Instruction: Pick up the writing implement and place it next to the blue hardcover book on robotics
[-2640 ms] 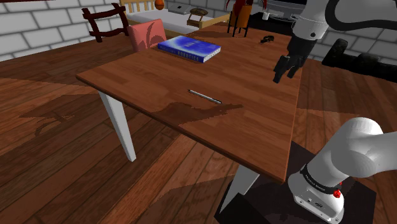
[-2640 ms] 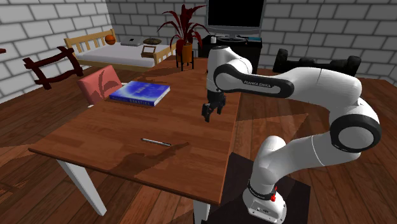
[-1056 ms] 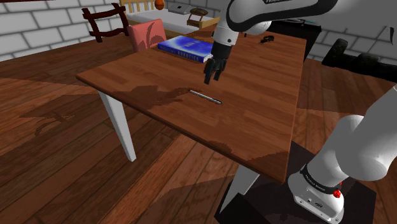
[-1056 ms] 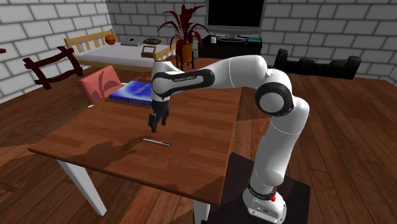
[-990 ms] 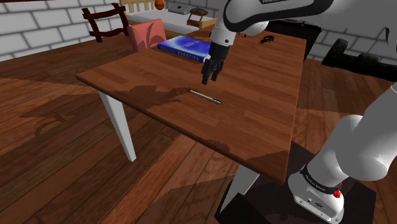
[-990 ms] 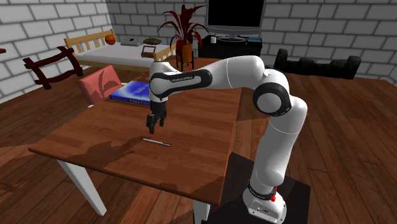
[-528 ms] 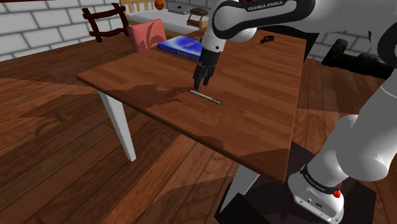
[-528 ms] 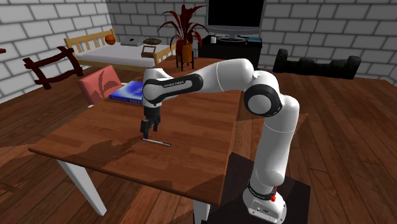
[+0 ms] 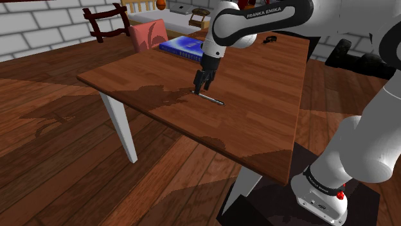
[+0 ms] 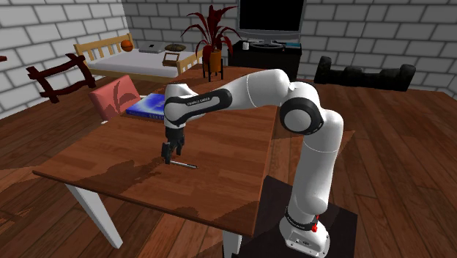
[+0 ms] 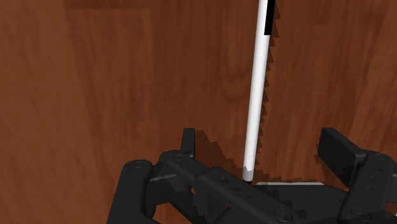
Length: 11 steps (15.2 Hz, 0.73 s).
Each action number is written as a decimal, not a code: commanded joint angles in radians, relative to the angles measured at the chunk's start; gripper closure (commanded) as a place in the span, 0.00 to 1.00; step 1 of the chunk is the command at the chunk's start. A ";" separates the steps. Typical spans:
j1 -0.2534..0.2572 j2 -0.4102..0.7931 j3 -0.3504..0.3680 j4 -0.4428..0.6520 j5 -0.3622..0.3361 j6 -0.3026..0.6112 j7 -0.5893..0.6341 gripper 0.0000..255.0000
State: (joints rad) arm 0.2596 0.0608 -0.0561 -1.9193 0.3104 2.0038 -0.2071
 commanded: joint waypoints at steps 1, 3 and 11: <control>0.000 0.000 0.000 0.000 0.000 0.000 0.000 0.00; 0.000 0.000 0.000 0.000 0.000 0.000 0.000 1.00; 0.000 0.000 0.000 0.000 0.000 0.000 0.000 1.00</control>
State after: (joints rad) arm 0.2595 0.0611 -0.0562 -1.9190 0.3104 2.0038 -0.2072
